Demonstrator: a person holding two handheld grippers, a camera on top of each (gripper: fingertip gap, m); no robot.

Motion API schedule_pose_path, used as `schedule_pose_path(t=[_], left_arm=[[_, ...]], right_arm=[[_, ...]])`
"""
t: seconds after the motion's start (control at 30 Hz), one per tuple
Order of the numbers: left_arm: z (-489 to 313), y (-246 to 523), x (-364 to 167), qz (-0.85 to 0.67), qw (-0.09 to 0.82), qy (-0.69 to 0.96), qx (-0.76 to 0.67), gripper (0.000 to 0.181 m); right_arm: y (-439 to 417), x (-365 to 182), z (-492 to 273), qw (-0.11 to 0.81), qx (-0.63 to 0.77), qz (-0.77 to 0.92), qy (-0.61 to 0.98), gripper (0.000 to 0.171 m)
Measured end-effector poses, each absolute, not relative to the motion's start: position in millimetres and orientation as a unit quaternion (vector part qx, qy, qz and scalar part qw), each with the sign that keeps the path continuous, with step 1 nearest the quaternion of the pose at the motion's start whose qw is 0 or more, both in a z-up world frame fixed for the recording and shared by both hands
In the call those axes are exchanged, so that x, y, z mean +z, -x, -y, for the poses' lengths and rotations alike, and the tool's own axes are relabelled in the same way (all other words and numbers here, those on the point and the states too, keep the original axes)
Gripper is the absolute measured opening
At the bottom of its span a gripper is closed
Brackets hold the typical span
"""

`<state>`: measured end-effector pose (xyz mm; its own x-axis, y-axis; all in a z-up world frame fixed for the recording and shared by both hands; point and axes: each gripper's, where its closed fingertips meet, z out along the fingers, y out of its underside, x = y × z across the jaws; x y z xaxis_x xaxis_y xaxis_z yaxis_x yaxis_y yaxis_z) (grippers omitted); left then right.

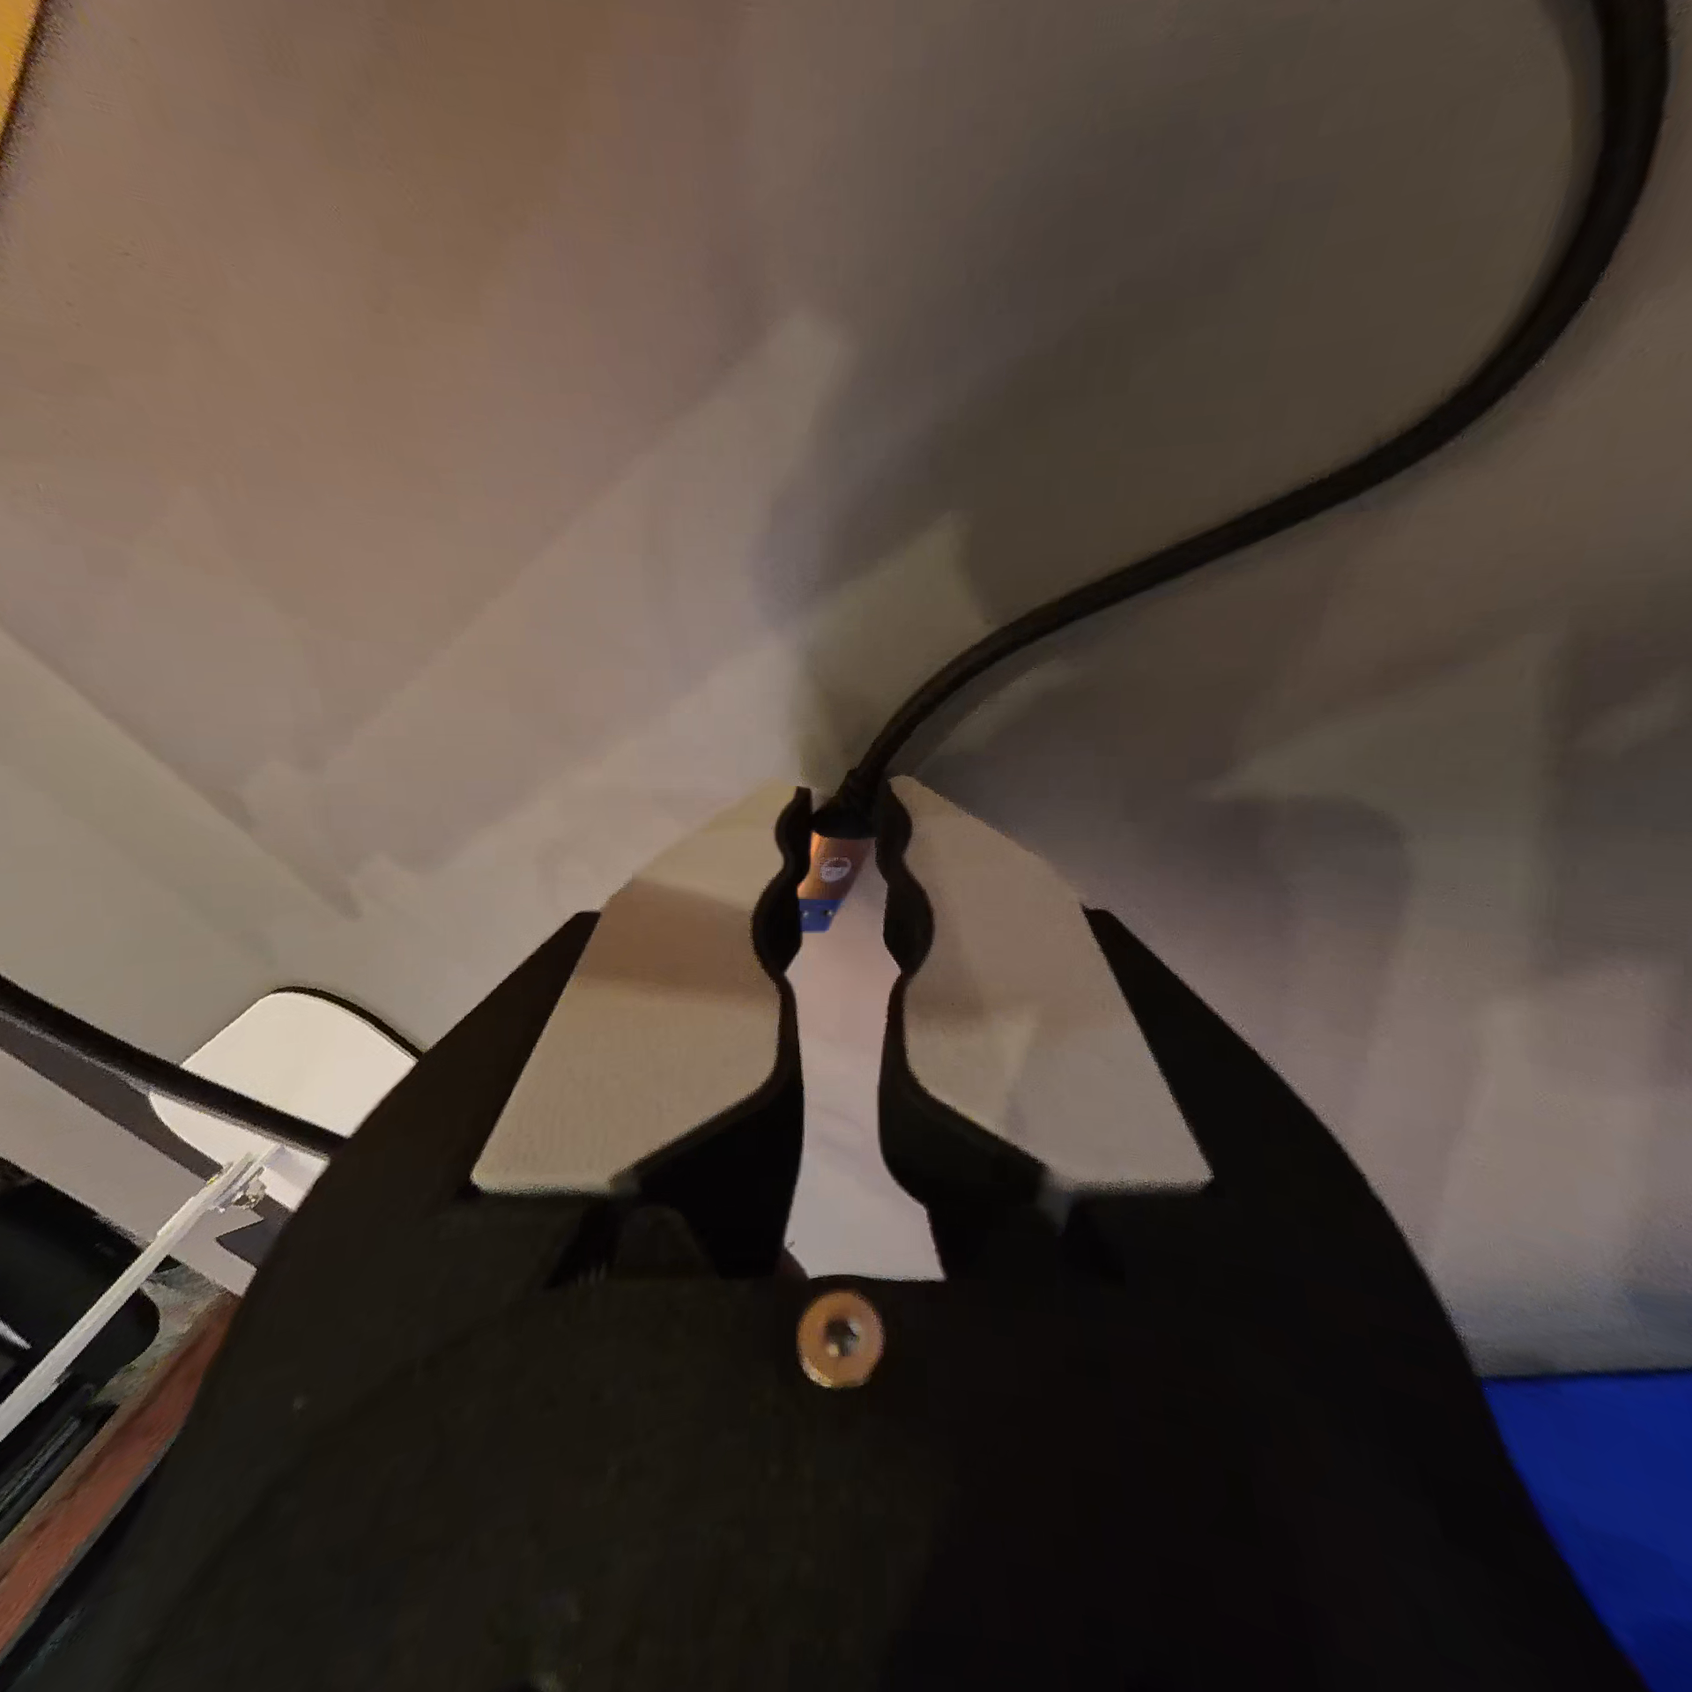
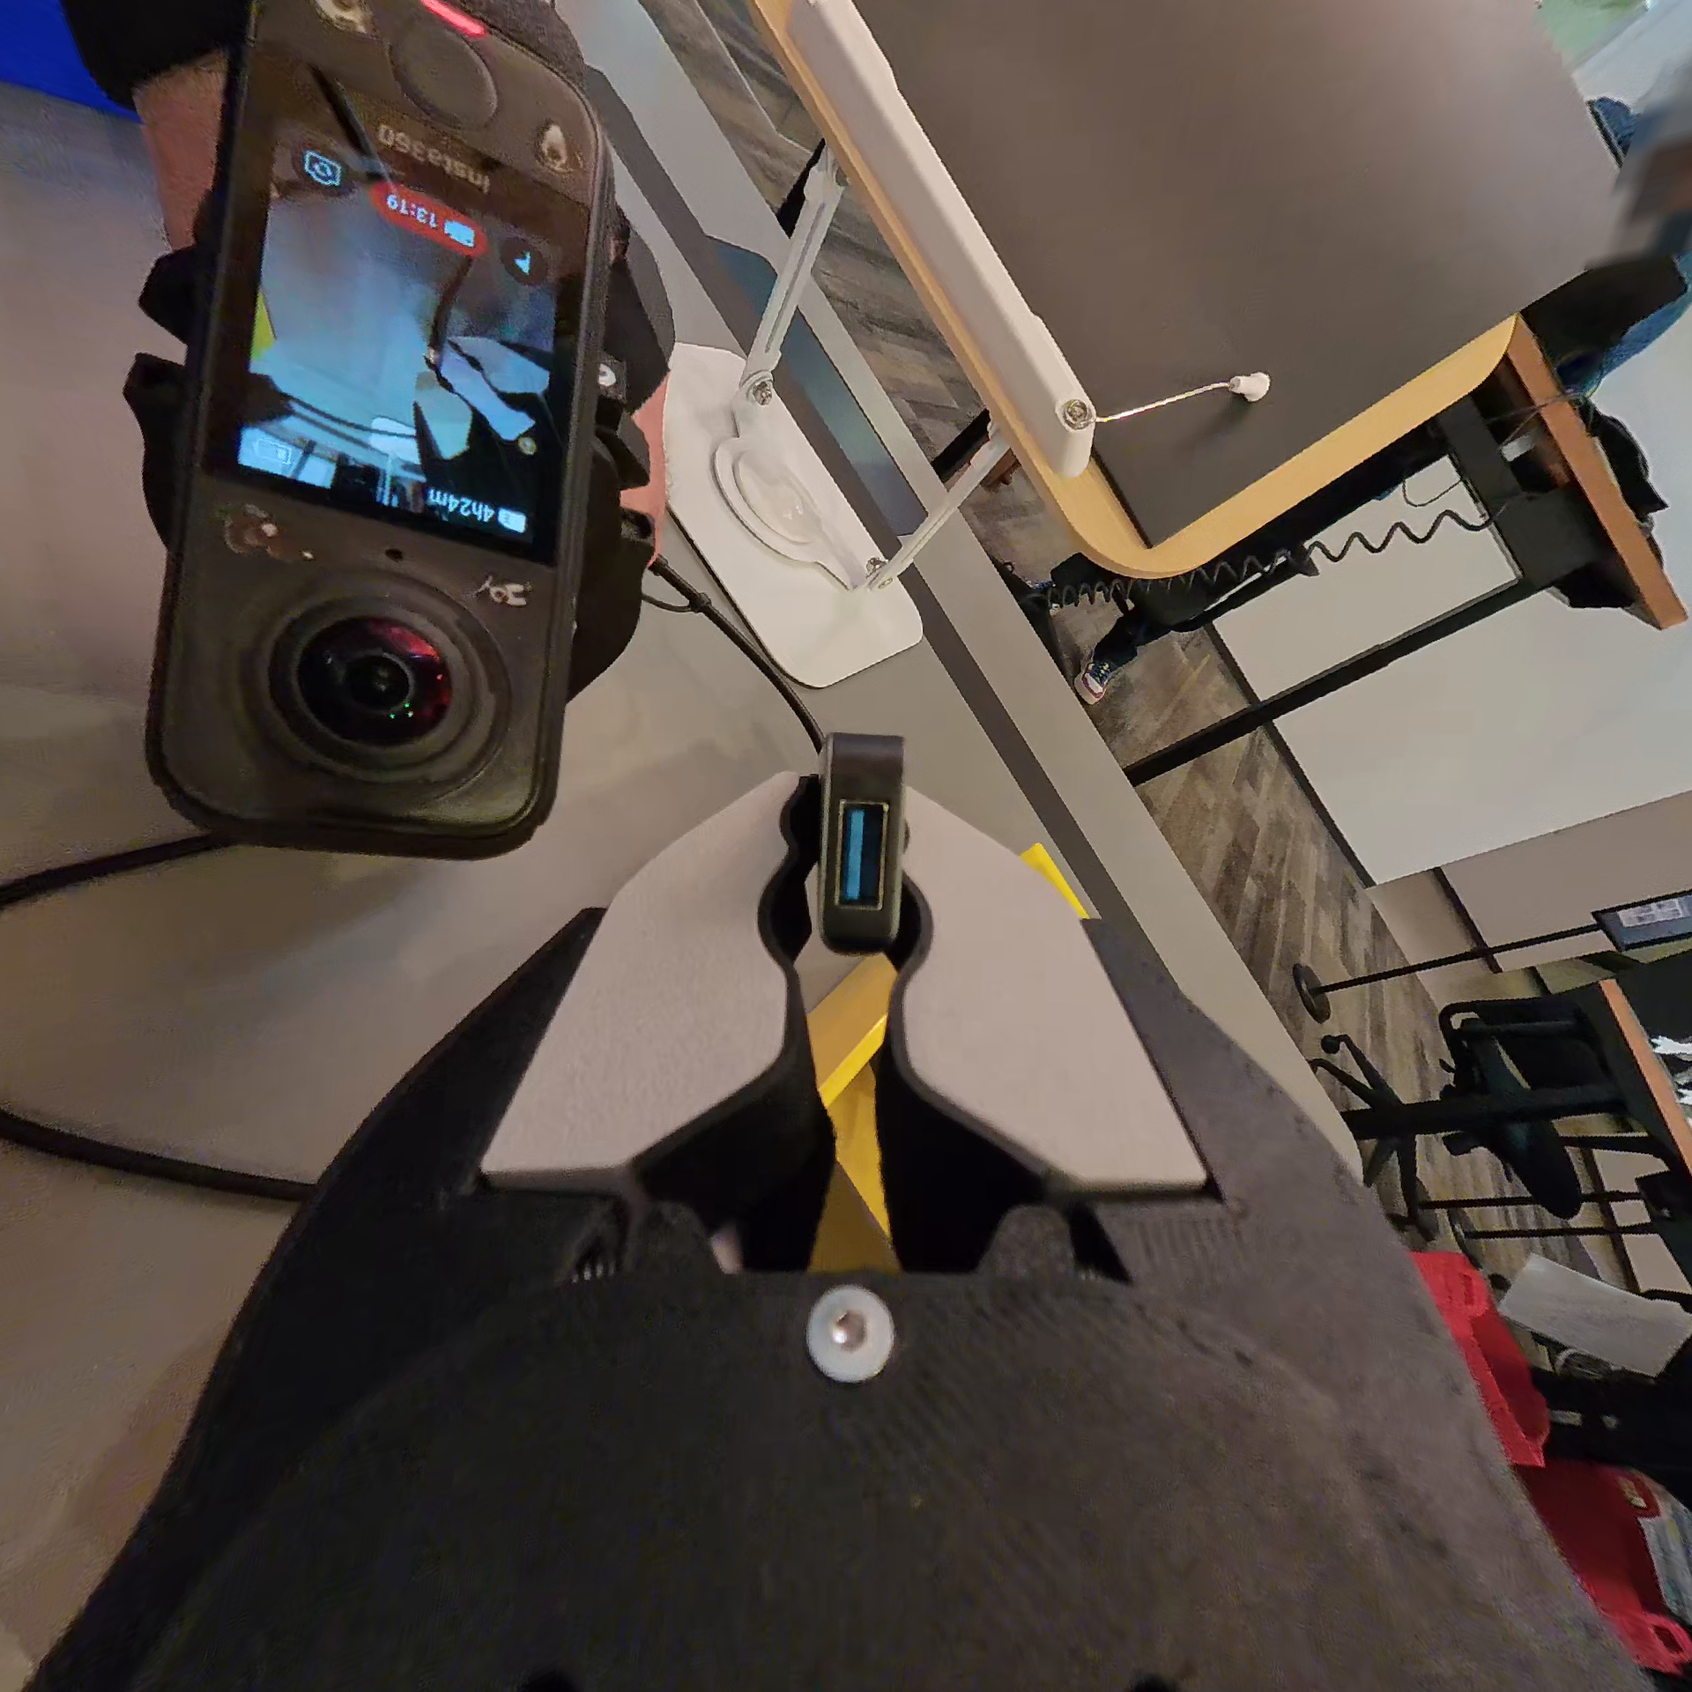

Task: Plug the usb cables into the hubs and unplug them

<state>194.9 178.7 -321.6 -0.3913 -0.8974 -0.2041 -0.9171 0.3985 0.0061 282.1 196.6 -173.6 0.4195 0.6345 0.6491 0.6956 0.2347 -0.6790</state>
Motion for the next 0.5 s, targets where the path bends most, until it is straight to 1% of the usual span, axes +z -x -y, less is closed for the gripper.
schedule_pose_path(t=[0.07, 0.17, 0.23, 0.33, 0.43, 0.5], left_arm=[[-179.8, -194.0, -321.7, -0.831, 0.093, 0.544, 0.066, 0.009], [-184.5, -189.6, -320.3, -0.827, 0.127, 0.539, 0.097, 0.008], [-186.7, -189.5, -314.4, -0.814, 0.165, 0.547, 0.104, 0.008], [-188.5, -192.6, -291.4, -0.785, 0.241, 0.561, 0.107, 0.007], [-184.7, -194.7, -257.2, -0.747, 0.313, 0.576, 0.107, 0.007], [-181.1, -190.0, -237.6, -0.723, 0.345, 0.587, 0.113, 0.007]], right_arm=[[-282.4, -173.8, -196.4, 0.572, -0.026, 0.538, 0.618, 0.010], [-282.9, -174.0, -196.1, 0.572, -0.022, 0.537, 0.620, 0.010], [-282.6, -173.8, -195.7, 0.572, -0.017, 0.537, 0.620, 0.010], [-281.8, -173.7, -195.5, 0.572, -0.012, 0.535, 0.621, 0.010], [-280.0, -171.3, -194.7, 0.576, 0.002, 0.531, 0.622, 0.010], [-279.7, -168.6, -194.2, 0.579, 0.009, 0.526, 0.623, 0.010]])
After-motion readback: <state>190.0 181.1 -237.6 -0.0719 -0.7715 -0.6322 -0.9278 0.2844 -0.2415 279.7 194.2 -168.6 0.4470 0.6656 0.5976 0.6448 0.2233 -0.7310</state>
